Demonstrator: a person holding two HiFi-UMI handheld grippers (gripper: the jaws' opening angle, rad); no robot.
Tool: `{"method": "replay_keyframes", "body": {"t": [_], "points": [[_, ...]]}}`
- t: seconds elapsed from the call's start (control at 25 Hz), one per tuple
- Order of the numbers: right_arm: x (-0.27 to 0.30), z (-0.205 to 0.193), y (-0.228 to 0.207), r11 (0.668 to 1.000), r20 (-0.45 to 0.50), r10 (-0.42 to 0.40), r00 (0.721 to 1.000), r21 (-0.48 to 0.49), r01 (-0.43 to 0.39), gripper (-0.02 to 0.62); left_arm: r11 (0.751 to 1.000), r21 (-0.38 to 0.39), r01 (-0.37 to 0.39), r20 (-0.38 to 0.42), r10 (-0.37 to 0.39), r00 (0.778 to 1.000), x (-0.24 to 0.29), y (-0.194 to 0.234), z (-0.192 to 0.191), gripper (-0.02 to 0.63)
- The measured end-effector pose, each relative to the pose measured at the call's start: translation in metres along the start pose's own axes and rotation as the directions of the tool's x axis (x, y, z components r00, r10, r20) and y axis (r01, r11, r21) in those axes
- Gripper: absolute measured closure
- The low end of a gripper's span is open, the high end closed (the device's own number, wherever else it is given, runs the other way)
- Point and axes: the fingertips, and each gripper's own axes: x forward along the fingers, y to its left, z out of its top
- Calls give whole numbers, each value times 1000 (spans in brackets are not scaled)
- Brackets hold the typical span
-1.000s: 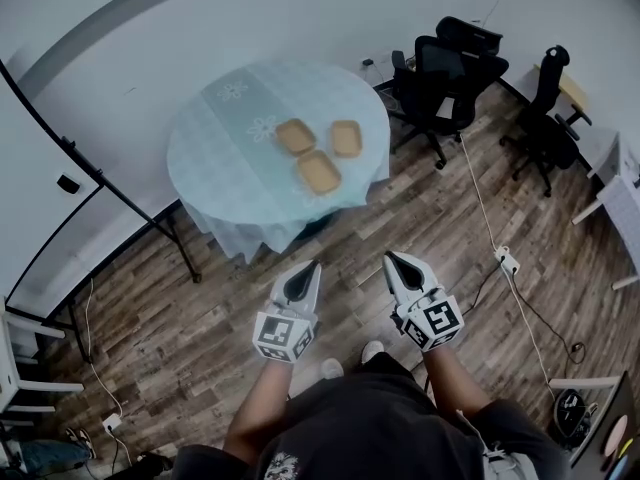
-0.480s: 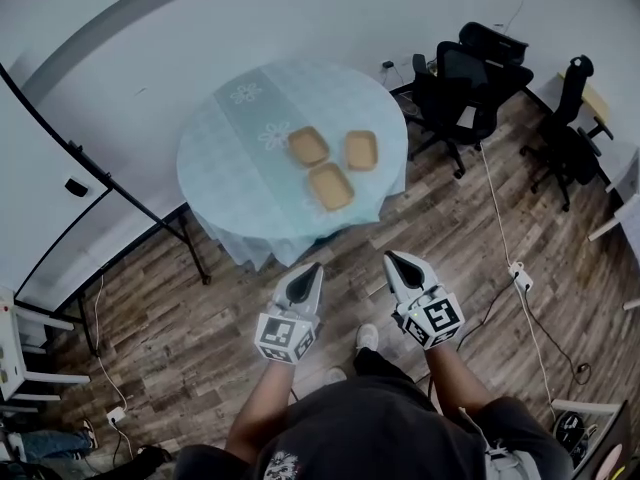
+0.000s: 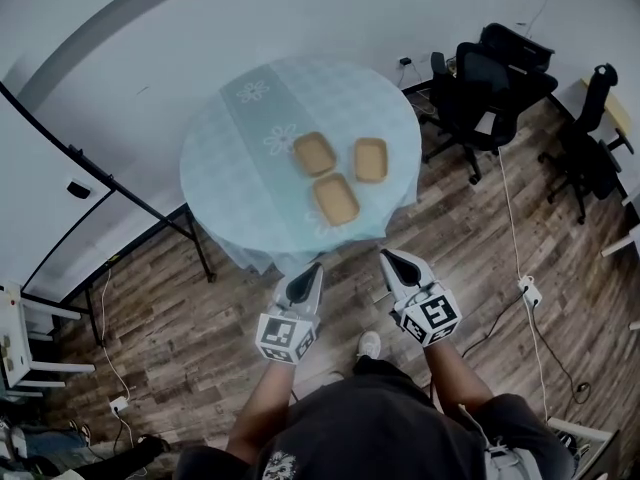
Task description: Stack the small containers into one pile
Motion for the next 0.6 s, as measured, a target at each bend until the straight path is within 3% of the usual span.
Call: {"method": "replay_keyframes", "body": {"t": [0.6], "points": [[35, -9, -54, 995, -14, 89, 996, 34, -88, 594, 996, -15, -85, -33, 85, 996, 50, 10, 4, 601]]}}
